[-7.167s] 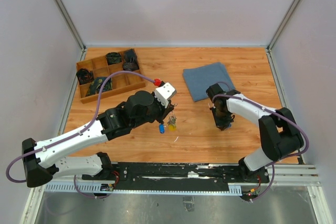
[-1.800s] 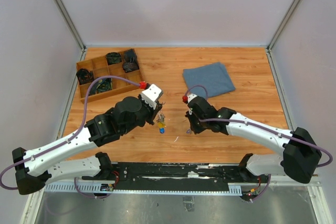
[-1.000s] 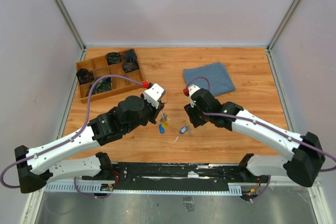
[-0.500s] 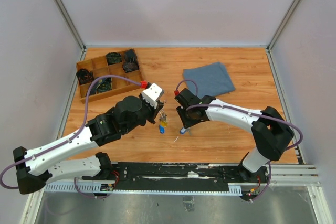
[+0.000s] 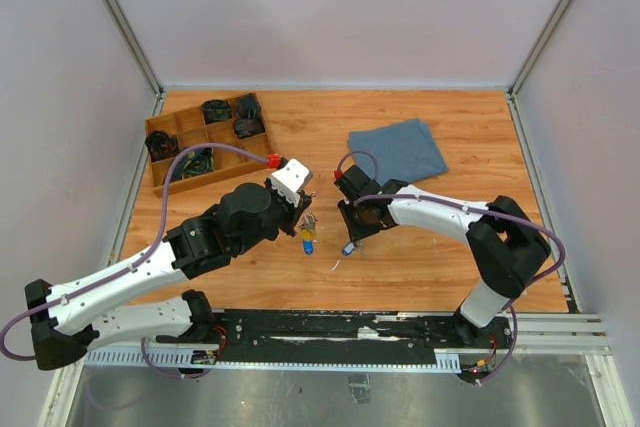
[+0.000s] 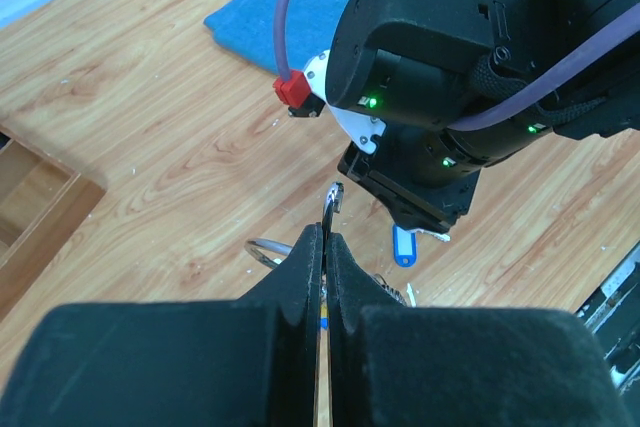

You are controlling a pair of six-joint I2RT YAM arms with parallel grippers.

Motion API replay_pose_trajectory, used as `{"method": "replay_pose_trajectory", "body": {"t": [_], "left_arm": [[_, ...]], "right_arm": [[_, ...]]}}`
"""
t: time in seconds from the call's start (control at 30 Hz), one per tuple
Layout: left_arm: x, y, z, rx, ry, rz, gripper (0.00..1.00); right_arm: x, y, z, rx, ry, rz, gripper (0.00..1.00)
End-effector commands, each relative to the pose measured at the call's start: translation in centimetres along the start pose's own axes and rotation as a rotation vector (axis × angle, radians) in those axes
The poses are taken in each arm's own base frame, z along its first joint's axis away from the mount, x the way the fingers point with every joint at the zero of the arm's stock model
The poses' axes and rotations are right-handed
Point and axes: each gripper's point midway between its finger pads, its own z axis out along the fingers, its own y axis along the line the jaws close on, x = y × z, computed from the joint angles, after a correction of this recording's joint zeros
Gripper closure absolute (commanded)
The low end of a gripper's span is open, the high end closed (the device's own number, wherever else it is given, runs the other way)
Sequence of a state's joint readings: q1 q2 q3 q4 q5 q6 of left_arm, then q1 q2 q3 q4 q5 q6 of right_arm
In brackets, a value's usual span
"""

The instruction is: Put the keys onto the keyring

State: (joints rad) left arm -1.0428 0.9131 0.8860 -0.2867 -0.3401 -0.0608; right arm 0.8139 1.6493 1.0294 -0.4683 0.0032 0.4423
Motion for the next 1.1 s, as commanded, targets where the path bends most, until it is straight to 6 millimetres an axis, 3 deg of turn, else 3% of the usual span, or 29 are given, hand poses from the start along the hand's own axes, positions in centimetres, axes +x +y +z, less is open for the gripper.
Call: {"method": "replay_pose_trajectory", "body": {"t": [0.0,0.23,0.5,0.6,0.87,1.07], "left_arm": [[-2.9,0.2,-0.7,-0.002,-0.082,-0.036,1.00],[-2.9,0.3,-0.8,-0.003,-0.082,-0.038,0.99],[-2.9,0.4,-0.9,-0.009,-0.081,-0.039,1.00],[-2.9,0.4,-1.0,-0.009,-0.082,-0.041,0.99],[-3.3,0.3,-1.1,0.001,-0.096,-0.048,0.99],[-3.7,-0.1,-0.9,0.018,-0.103,-0.051,0.99]], "right_arm": [[-0.9,0.0,0.4,-0.016,-0.010,0.024,0.74],[-0.5,-0.3,0.9,-0.003,0.011,0.026,0.80],[-0.6,-0.3,1.0,-0.010,0.008,0.017,0.98],[-1.0,-0.4,0.3,-0.010,-0.022,-0.001,0.99],[-4.0,1.1,-5.4,-0.163,-0.245,-0.137,0.99],[-5.6,2.3,-9.0,-0.228,-0.312,-0.167,0.99]]}}
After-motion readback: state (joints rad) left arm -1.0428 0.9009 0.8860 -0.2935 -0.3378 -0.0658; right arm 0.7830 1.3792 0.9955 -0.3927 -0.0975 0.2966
